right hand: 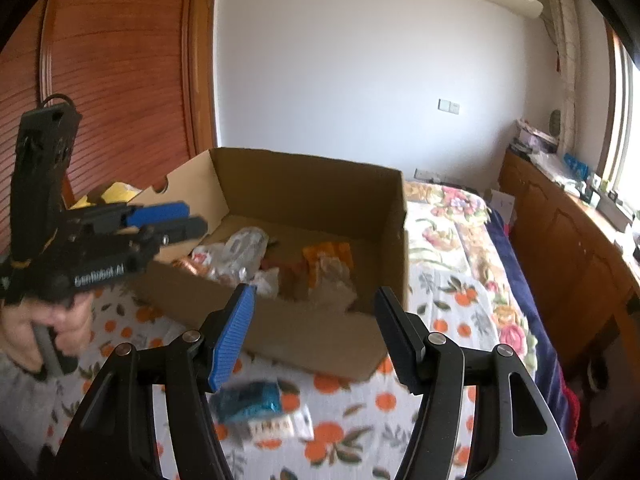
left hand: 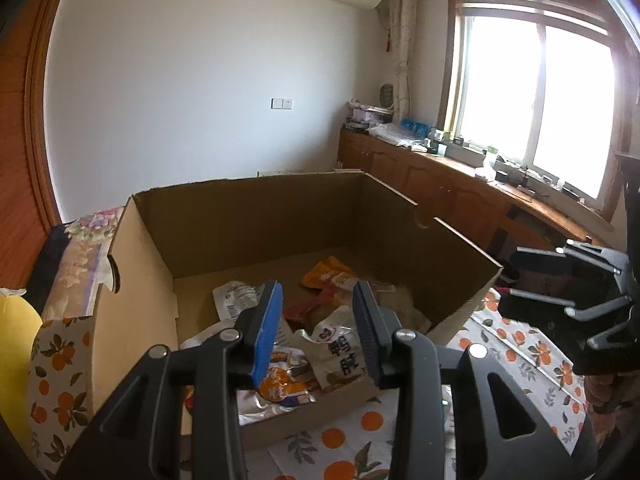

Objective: Organize snacks
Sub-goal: 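Lower both packets into the box and open both tools, then withdraw both open tools from the box toward the teal and white packets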

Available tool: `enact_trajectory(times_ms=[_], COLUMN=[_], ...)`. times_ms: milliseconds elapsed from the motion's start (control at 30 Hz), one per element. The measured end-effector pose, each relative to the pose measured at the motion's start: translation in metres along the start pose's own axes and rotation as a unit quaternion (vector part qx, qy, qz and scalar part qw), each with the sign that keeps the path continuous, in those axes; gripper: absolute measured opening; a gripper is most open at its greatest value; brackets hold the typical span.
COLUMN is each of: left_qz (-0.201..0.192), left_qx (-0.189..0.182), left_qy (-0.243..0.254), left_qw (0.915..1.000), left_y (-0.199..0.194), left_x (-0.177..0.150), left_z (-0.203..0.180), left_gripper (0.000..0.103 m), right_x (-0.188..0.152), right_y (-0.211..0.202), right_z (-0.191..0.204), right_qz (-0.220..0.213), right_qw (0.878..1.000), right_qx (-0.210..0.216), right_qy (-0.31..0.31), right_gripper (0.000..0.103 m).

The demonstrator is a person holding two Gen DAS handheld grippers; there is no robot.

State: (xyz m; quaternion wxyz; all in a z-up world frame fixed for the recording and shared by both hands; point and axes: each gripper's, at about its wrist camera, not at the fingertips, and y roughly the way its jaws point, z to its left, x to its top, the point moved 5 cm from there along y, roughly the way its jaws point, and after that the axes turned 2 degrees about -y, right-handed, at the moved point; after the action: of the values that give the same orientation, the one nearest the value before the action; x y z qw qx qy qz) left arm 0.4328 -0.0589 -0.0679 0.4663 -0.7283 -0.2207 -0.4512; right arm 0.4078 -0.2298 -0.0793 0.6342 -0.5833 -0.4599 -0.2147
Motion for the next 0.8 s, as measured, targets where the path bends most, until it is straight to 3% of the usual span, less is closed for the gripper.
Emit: enact_trajectory(times_ms=[300,567,800], left_qz=[-0.008,0.039,0.08], left_qx=[-0.017,-0.018,-0.013], left_qy=[0.007,0.006,0.013], left_qw=[0.9998,0.9991,0.9966], left_y=[-0.034,-0.048,-0.042], left_x=[0.001,-0.043,-0.081], left_z=[-0.024,-0.039,-0.053], left_gripper=[0.036,0.036,0.037], right_x=[-0.023,-0.075,-0.104], right_y=[-0.022,-0.006,0.015], right_z=[0.002,0.014,0.02], right_qz=[0.003,0.051,0.092], right_qw=[1.0,0.997,0.989], right_qx=[0.008,0.042,0.065], right_qy=[0.014,0.051,0.092], right_gripper=[0.064,0.064,0.054])
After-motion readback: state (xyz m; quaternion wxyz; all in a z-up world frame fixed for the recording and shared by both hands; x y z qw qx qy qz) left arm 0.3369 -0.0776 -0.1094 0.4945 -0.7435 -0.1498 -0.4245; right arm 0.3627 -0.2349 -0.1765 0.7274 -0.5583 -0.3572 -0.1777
